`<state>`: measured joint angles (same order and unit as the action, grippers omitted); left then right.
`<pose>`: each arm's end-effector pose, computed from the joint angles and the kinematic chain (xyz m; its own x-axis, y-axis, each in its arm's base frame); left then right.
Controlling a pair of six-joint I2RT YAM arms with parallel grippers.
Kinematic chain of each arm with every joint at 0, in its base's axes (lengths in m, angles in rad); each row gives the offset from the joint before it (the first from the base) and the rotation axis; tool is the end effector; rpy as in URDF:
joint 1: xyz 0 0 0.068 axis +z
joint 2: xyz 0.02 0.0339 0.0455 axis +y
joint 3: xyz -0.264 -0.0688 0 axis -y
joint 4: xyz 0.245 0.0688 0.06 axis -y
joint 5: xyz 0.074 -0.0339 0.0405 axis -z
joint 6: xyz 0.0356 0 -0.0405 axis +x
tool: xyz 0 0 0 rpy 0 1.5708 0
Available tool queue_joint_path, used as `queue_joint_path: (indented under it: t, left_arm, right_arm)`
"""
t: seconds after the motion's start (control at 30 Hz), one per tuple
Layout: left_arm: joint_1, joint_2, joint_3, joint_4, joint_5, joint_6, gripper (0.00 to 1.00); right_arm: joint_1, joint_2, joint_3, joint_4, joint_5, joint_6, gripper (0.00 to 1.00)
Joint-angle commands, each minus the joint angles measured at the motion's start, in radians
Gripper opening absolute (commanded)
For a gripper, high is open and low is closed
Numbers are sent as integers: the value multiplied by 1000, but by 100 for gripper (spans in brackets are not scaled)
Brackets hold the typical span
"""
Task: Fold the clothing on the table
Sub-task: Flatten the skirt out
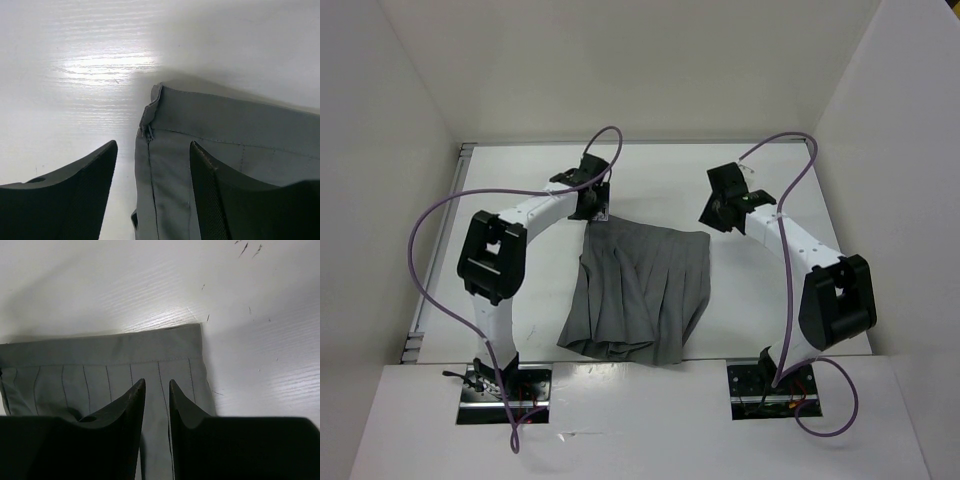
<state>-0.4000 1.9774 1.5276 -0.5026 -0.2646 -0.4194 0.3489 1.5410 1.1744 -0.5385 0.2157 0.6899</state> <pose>0.4033 -0.1604 0.2152 -0.7816 -0.0963 -0.6163 -0.0899 0.9951 -0.0414 0.3123 0.1055 0.2600 -0.7036 0.4056 -0.5835 0.3086 0.9140 0.2632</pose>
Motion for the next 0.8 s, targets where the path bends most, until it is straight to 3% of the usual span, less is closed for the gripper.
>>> queue_joint_path:
  t: [0.0,0.23,0.4,0.57,0.6,0.63,0.77]
  left_arm:
    - [-3,29,22,-25,-25,22,66]
    - [-13,64,22,-13,5,22,55]
    - [-13,86,22,-4,65,22,31]
    - [-13,104,22,6,120,41,19]
    - [-13,104,22,6,129,41,13]
    - [-13,104,22,6,130,50,0]
    - [-13,58,34,16,240,96,0]
  right_arm:
    - [-5,-38,-7,25,2,-4,31]
    - [-5,-38,-7,25,-7,-4,31]
    - [-5,-38,-16,25,-7,5,31]
    - [-5,-38,-25,25,-7,5,31]
    - [-5,-47,-25,25,-7,5,31]
    - [-14,-47,-25,25,-7,14,31]
    - [-14,-56,-35,25,2,14,31]
